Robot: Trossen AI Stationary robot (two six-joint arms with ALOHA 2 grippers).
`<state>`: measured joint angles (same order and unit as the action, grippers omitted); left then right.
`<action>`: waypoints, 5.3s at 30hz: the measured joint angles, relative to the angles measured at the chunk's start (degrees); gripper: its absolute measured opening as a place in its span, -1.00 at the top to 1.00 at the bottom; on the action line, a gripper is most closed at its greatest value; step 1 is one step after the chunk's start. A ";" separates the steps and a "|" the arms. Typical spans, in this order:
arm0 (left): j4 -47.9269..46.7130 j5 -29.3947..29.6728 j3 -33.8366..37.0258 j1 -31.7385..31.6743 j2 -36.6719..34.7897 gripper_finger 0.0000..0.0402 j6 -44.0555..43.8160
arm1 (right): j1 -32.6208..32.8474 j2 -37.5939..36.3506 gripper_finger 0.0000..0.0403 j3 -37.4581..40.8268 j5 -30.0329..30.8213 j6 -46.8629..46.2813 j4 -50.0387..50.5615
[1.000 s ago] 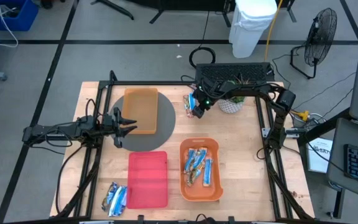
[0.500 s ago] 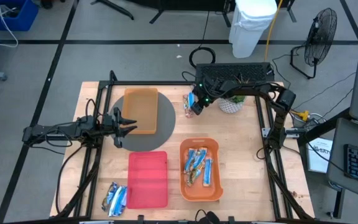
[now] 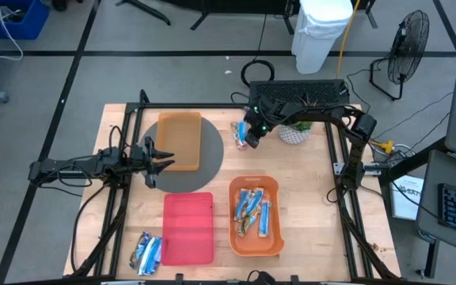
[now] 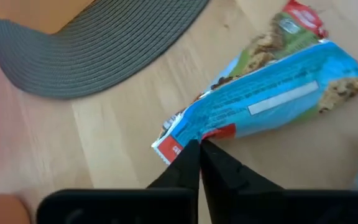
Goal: Pick and place Granola Bars by type
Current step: Put the red granola bar into the light orange bin
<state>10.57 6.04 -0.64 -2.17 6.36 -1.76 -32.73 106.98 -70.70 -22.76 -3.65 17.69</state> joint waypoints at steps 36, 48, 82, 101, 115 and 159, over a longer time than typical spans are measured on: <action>0.00 0.00 0.00 0.00 0.01 0.44 0.00 | 19.59 -17.51 1.00 0.02 -1.79 14.27 -10.76; 6.19 0.45 0.02 0.00 0.04 0.44 -5.23 | 21.16 -17.51 1.00 0.38 -5.95 16.57 -13.58; 36.39 12.60 -16.56 3.88 57.23 -0.46 5.54 | 18.06 -17.04 1.00 9.39 -4.60 12.23 -40.51; 29.94 24.99 -32.78 8.77 69.78 -0.28 25.24 | 18.10 -17.09 1.00 10.64 1.73 11.90 -40.96; 30.32 27.09 -35.56 8.96 74.04 -0.28 27.16 | 18.10 -17.09 1.00 10.64 1.70 11.66 -40.96; 32.09 33.78 -35.56 9.44 74.00 0.99 31.52 | 18.08 -17.40 0.67 10.56 1.82 11.92 -37.19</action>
<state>42.65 39.82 -36.21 7.27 80.36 29.76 -14.65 89.58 -60.14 -20.94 8.27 -19.50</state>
